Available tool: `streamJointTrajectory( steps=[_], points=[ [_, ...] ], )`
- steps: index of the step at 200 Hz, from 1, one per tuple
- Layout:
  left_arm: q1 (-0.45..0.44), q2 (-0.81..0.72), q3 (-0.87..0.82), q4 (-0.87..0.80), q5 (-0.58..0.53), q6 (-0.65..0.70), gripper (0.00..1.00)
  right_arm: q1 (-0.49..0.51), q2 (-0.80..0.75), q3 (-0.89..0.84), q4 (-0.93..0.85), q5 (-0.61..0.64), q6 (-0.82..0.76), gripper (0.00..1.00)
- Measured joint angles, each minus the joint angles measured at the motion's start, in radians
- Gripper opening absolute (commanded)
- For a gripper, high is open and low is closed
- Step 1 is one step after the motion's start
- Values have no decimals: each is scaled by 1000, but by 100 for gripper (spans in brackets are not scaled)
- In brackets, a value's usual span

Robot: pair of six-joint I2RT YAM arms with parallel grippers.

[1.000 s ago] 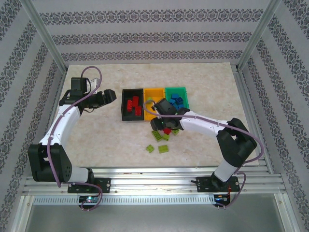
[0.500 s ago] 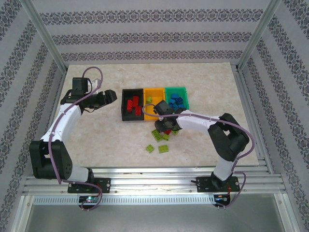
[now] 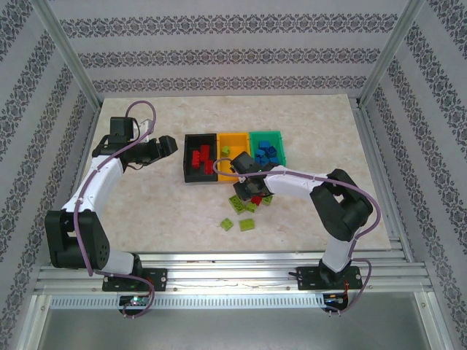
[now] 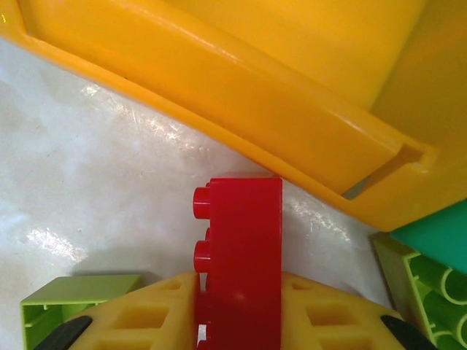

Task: Sort the legos into containers by color
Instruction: Pick up the lego from the center of the table, then place the lego in the container.

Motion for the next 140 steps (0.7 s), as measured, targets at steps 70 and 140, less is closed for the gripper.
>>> streamJointTrajectory(
  steps=[70, 140],
  points=[
    [0, 0, 0, 0, 4, 0, 79, 88, -173, -6, -6, 3, -27, 26],
    [0, 2, 0, 4, 7, -7, 79, 93, -63, 193, 48, -81, 34, 27]
  ],
)
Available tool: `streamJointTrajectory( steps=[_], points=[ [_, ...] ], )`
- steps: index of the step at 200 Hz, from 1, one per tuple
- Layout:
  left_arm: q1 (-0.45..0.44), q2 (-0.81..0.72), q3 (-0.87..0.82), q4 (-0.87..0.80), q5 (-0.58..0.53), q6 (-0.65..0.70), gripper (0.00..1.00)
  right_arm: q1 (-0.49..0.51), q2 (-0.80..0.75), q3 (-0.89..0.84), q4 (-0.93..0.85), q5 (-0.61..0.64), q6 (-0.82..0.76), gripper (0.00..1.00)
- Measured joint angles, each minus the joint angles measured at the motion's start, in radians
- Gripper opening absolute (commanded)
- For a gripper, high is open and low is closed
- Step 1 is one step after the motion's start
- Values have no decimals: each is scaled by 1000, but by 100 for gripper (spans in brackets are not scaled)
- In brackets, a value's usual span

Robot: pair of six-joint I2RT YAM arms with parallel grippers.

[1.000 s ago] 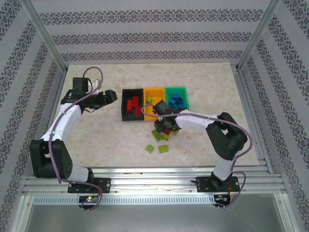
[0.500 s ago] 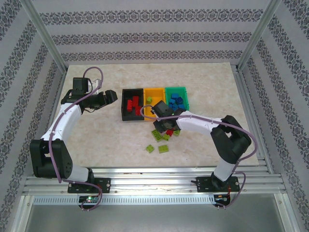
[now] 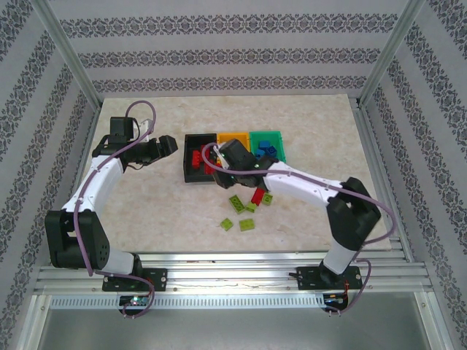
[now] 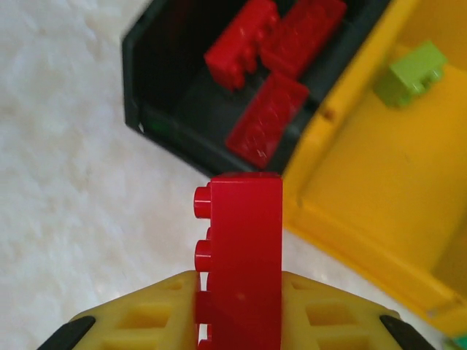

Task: Sort the legos into containers by color
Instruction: Place the lego in the container, then move the lego to the center of the table.

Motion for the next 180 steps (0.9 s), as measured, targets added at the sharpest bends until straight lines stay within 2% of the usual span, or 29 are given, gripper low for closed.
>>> streamJointTrajectory(
  steps=[29, 50, 93, 120, 180],
  points=[
    [0, 9, 0, 0, 0, 0, 79, -10, 137, 161, 24, -23, 28, 29],
    [0, 11, 0, 0, -3, 0, 79, -30, 223, 249, 31, -50, 51, 37],
    [0, 11, 0, 0, -3, 0, 79, -61, 258, 276, 34, -68, 74, 40],
    [0, 11, 0, 0, -3, 0, 79, -59, 190, 174, 54, -70, 74, 40],
    [0, 10, 0, 3, 12, 0, 79, -60, -117, -196, 56, -24, 83, 41]
  ],
)
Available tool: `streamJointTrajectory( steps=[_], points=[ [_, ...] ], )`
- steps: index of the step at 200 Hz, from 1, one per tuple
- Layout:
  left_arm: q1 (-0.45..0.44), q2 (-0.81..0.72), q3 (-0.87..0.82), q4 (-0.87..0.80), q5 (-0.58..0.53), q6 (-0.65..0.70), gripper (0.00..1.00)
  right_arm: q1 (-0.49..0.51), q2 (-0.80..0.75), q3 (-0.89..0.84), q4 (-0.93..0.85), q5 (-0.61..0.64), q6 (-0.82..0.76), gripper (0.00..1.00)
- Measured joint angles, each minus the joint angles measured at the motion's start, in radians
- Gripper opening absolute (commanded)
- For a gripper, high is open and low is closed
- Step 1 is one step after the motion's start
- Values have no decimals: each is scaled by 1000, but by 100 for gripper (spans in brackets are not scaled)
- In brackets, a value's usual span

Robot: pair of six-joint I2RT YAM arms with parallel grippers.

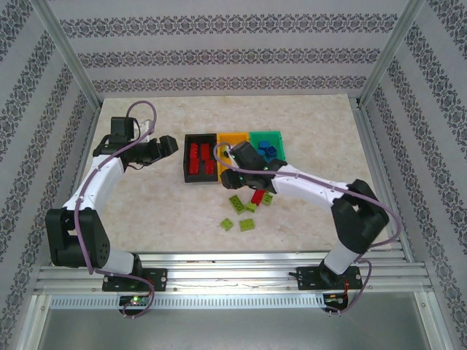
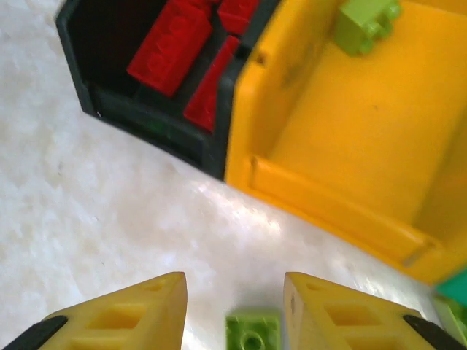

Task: Sort the legos into containers by color
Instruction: Move the lego to the center of the table.

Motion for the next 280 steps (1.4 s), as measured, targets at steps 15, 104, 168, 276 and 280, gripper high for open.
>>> streamJointTrajectory(
  steps=[15, 104, 168, 276, 280],
  points=[
    [0, 0, 0, 0, 4, 0, 79, -2, -60, -75, -6, 12, 11, 41],
    [0, 0, 0, 0, 4, 0, 79, -80, -152, -293, -44, 47, 100, 44],
    [0, -11, 0, 0, 3, 0, 79, -80, -56, -264, -34, 45, 116, 45],
    [0, -13, 0, 0, 3, 0, 79, 4, 114, -83, -16, 17, 115, 45],
    [0, -13, 0, 0, 3, 0, 79, 3, 107, -83, -18, 19, 114, 45]
  ],
)
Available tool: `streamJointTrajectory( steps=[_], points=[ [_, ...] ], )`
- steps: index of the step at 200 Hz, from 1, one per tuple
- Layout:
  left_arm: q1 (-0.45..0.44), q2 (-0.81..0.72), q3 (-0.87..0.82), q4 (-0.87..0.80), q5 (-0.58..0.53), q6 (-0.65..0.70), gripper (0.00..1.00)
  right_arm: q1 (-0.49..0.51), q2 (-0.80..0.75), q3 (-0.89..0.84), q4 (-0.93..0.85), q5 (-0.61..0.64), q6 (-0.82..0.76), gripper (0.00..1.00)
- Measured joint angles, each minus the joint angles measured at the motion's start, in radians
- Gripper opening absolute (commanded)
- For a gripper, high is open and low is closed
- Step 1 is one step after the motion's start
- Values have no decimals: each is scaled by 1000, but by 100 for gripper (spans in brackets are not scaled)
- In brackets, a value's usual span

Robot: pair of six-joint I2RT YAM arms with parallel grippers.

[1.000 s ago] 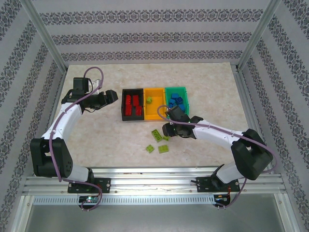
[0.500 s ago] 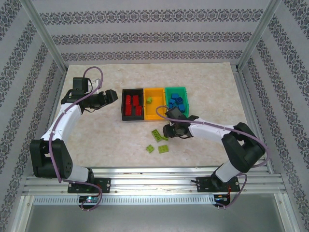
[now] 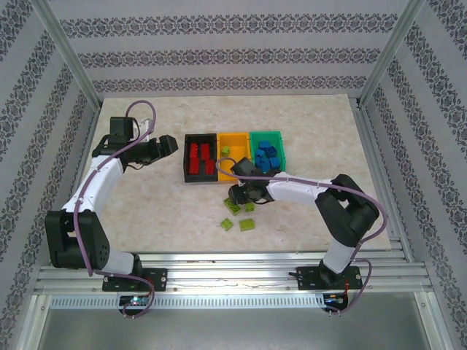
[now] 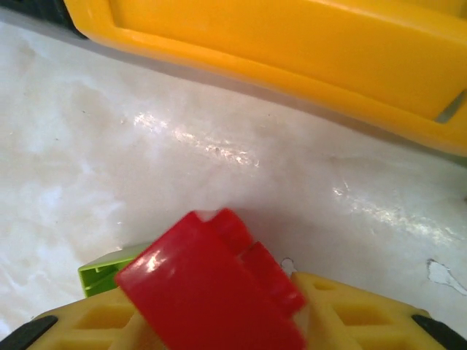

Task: Sort the legos into containers by color
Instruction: Move the lego to the center of the table, then pick up the lego from the center of the table.

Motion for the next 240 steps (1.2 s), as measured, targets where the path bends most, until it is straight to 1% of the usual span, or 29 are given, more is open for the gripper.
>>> streamJointTrajectory(
  steps=[20, 42, 61, 95, 112, 147, 187, 203, 216, 236, 240],
  points=[
    [0, 0, 0, 0, 0, 0, 79, -7, -52, -5, -8, 11, -9, 46],
    [0, 0, 0, 0, 0, 0, 79, -31, -113, -7, -12, 19, -20, 49],
    [0, 0, 0, 0, 0, 0, 79, -54, -125, -14, -9, 18, -19, 51],
    [0, 0, 0, 0, 0, 0, 79, -62, -78, -20, -5, 8, -15, 54],
    [0, 0, 0, 0, 0, 0, 79, -62, -46, -19, -2, 1, -3, 58],
    [0, 0, 0, 0, 0, 0, 79, -56, 12, 3, -5, 0, 15, 59],
    [0, 0, 0, 0, 0, 0, 79, -35, 17, 5, -23, 18, 28, 59],
    [0, 0, 0, 0, 0, 0, 79, -30, 17, 5, -21, 16, 37, 58],
    [0, 0, 0, 0, 0, 0, 79, -23, 21, 5, -18, 15, 42, 54],
    [0, 0, 0, 0, 0, 0, 79, -4, 47, 10, -18, 15, 50, 42],
    [0, 0, 0, 0, 0, 0, 79, -1, 52, 11, -17, 15, 45, 39]
  ],
)
